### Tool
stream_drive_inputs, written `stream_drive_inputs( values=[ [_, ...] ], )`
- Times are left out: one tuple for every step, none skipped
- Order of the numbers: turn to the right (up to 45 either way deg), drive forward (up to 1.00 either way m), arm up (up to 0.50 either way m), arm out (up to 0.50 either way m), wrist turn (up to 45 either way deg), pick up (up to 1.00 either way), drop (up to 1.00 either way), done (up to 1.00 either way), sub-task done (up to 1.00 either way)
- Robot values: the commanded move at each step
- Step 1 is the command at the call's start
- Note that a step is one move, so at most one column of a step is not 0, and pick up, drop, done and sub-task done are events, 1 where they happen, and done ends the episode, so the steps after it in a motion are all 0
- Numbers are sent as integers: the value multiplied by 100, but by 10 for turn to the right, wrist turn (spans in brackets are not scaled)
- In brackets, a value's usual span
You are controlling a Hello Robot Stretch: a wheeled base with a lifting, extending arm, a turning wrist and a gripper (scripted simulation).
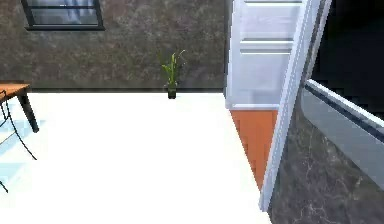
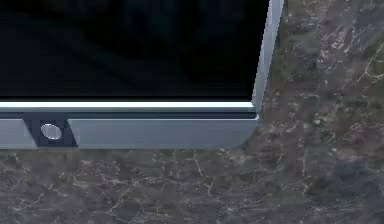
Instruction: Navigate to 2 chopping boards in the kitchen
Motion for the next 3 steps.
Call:
stream_drive_inputs(
  values=[
    [-450,0,0,0,0,0,0,0,0],
    [-420,0,0,0,0,0,0,0,0],
    [0,10,0,0,0,0,0,0,0]
  ],
)
